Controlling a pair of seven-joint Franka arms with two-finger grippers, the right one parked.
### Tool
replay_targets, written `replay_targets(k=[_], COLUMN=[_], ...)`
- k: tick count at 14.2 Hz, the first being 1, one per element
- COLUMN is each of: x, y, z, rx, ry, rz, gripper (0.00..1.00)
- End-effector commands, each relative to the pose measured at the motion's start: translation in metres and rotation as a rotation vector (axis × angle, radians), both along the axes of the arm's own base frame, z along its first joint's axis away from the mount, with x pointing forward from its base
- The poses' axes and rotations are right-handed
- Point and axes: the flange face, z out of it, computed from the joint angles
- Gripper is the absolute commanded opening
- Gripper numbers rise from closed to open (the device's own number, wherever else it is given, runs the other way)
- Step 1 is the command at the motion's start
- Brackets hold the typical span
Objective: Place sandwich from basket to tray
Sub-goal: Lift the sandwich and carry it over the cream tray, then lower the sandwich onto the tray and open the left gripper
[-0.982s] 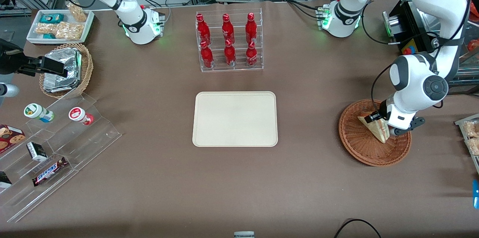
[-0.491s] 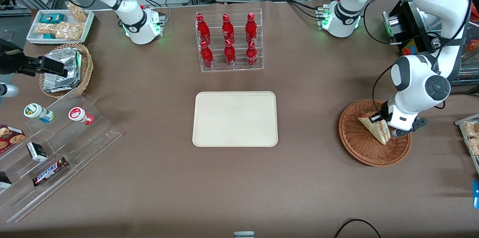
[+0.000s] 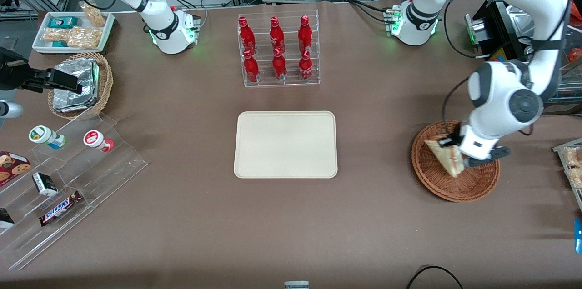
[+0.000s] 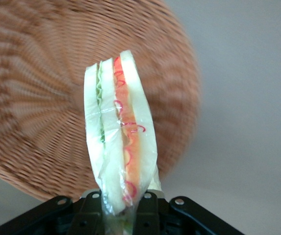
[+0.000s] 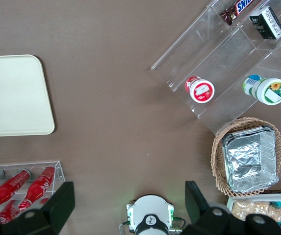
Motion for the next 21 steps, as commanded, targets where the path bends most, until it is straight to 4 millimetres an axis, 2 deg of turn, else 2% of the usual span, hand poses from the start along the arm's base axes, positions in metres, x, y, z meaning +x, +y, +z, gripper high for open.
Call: replay_targets(k=[1,3,4,6,8,10,13,16,19,21], x=[-0.019,-0.028,-0.031,-0.035,-0.035,-0.043,-0.053,-0.065,-0.075,-0.089], y=[-0.062,-0.116,-0.138,-0.213,-0.263,-0.325,-0.381,-0.423,-0.453,-0.467], z=[0.014,0.02,0.013,0.002,-0.006,-0.018,-0.032,-0.039,-0.044,-0.045], rx=[0.025,0.026,0.024,-0.006,-0.061,-0.093,-0.11,-0.121,-0.13,-0.128], ry=[0.053,0.055,0.065,0.066,0.076,0.083,0.076,0.069,0.063,0.066], rz=[-0.067,-0.175,-0.209,-0.3,-0.298,-0.315,-0.327,-0.319,-0.304,-0.319], gripper=[0.21,0.22,0.22,0.22,0.24,0.24,0.27,0.3,0.33,0.37])
